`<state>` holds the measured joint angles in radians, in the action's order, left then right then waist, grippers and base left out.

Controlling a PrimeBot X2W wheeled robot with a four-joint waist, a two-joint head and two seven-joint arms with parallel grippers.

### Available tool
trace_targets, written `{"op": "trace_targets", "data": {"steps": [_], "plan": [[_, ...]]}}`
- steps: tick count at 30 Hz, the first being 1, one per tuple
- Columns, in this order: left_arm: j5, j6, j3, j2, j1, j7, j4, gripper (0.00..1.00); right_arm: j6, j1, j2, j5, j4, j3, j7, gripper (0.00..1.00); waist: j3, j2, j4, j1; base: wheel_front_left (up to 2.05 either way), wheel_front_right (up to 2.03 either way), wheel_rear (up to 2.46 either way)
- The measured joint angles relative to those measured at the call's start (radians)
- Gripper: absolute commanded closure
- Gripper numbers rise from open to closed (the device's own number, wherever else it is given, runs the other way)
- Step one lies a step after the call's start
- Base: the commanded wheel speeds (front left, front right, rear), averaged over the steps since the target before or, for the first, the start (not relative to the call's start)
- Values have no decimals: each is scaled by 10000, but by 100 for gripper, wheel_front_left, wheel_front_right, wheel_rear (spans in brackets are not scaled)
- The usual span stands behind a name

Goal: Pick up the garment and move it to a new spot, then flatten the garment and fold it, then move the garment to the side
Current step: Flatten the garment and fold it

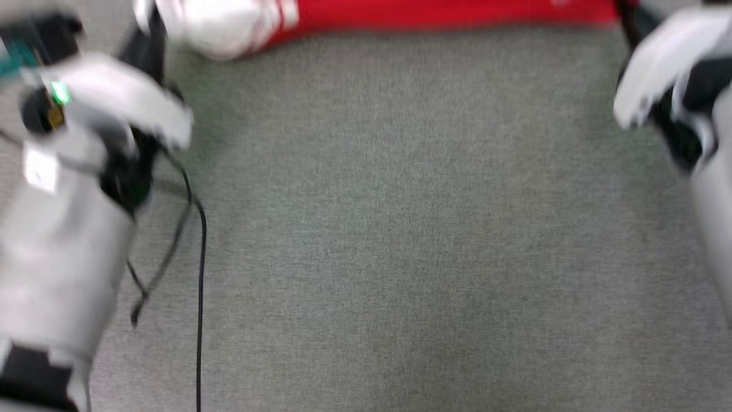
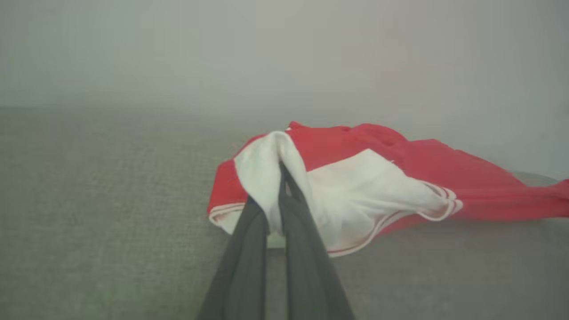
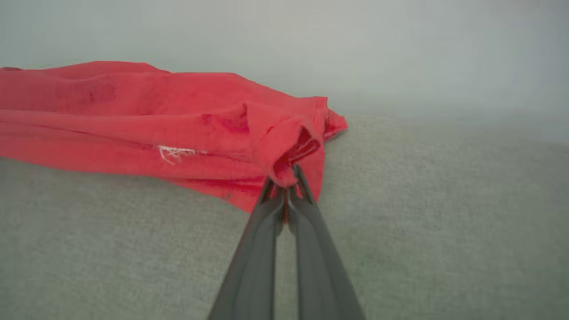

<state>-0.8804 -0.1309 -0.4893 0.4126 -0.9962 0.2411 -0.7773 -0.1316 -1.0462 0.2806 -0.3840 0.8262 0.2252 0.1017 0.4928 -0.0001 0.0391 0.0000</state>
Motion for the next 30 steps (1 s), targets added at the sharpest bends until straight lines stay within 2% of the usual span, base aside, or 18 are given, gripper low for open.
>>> {"op": "trace_targets", "data": {"steps": [7,10,16,25,30], "plan": [[-320,0,-169,169,2958,173,1135,100,0,3402,525,-708,-1546,15,-31,100,-1334,1,57,-2,0,0,0],[-387,228,-65,159,4174,176,1758,100,0,4865,596,-830,-2322,-334,151,100,-1947,1,75,-2,0,0,0],[-608,1141,226,380,6569,188,3292,100,-2,7551,403,-621,-4088,-1139,924,100,-3107,1,38,-3,0,0,0],[-1051,2930,387,888,9844,-219,5850,100,-4,11020,-485,-56,-6357,-2428,2188,100,-4605,1,-44,-4,0,0,0],[-1463,3822,523,1108,11284,-537,7194,100,-4,12452,-892,21,-7476,-2964,2744,100,-5162,1,46,-4,0,0,0]]}}
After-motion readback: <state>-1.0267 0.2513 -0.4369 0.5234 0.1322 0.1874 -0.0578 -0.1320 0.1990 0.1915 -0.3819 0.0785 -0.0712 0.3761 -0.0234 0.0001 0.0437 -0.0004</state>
